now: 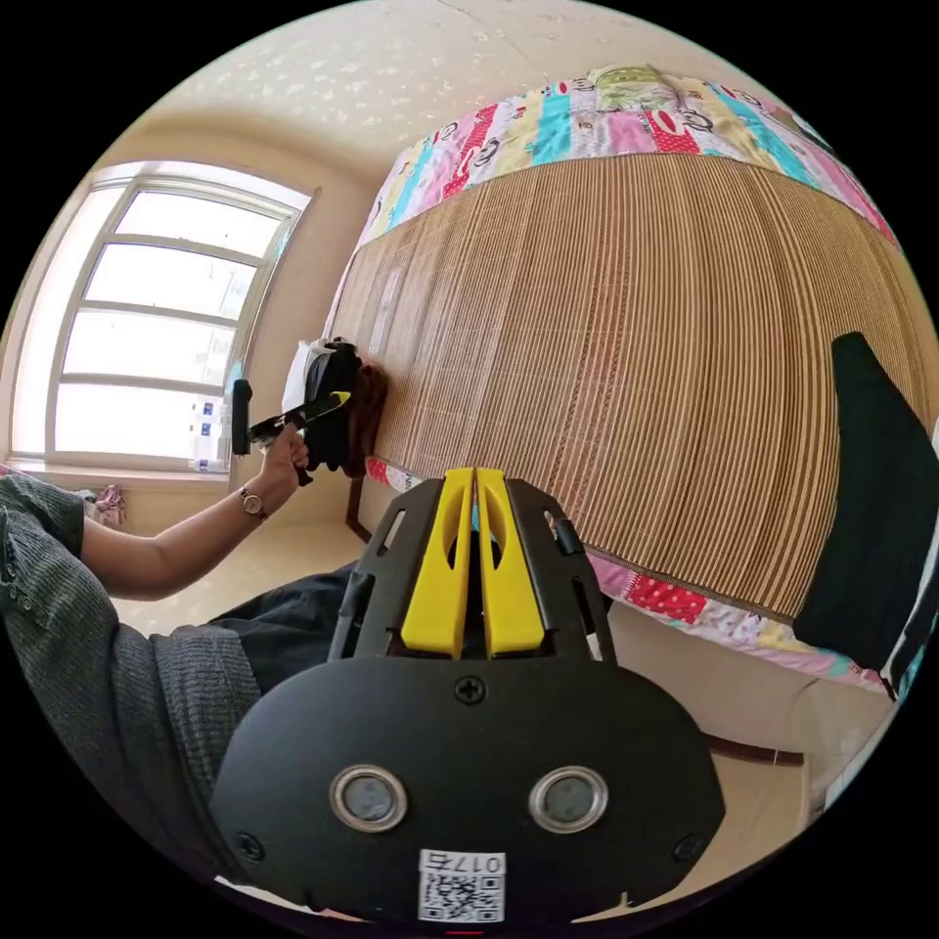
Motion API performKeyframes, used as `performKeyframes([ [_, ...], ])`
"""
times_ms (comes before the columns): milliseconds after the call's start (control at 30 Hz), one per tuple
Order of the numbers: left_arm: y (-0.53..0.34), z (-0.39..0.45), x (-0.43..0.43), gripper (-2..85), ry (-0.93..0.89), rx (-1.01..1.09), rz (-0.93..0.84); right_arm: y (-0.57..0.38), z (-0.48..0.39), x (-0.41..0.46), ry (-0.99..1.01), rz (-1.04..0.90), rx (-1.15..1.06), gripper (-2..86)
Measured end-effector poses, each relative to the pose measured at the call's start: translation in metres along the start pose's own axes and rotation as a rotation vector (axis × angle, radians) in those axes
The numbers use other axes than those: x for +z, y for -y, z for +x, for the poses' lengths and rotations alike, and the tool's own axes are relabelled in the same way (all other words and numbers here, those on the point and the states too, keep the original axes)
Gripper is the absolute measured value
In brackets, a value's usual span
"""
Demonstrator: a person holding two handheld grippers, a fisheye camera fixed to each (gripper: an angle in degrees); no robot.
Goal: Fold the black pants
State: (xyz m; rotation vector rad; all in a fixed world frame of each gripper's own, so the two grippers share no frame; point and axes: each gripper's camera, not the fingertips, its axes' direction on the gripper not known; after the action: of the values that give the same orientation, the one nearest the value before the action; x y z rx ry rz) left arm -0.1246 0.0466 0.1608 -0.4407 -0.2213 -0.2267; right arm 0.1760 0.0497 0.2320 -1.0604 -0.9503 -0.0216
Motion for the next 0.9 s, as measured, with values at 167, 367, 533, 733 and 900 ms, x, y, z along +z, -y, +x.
performKeyframes([
  [167,-0.026,-0.082,-0.06,13.1,0.093,-0.015,0.061,0.028,-0.053,0.025,0.006,-0.04,-0.02,0.7],
  [367,-0.044,-0.076,0.008,13.8,0.245,0.294,-0.302,0.043,-0.102,0.052,0.115,-0.068,0.022,0.5],
  [533,-0.038,-0.113,-0.032,6.6,0.104,0.128,-0.319,0.043,-0.117,0.04,0.062,-0.047,0.065,0.4],
  [733,-0.041,-0.23,-0.167,3.6,-0.723,-0.104,0.138,0.031,-0.112,-0.002,0.012,0.077,0.187,0.5],
  [900,-0.032,-0.211,-0.278,1.4,-0.883,0.228,0.32,0.027,-0.107,-0.013,0.029,0.122,0.213,0.7],
])
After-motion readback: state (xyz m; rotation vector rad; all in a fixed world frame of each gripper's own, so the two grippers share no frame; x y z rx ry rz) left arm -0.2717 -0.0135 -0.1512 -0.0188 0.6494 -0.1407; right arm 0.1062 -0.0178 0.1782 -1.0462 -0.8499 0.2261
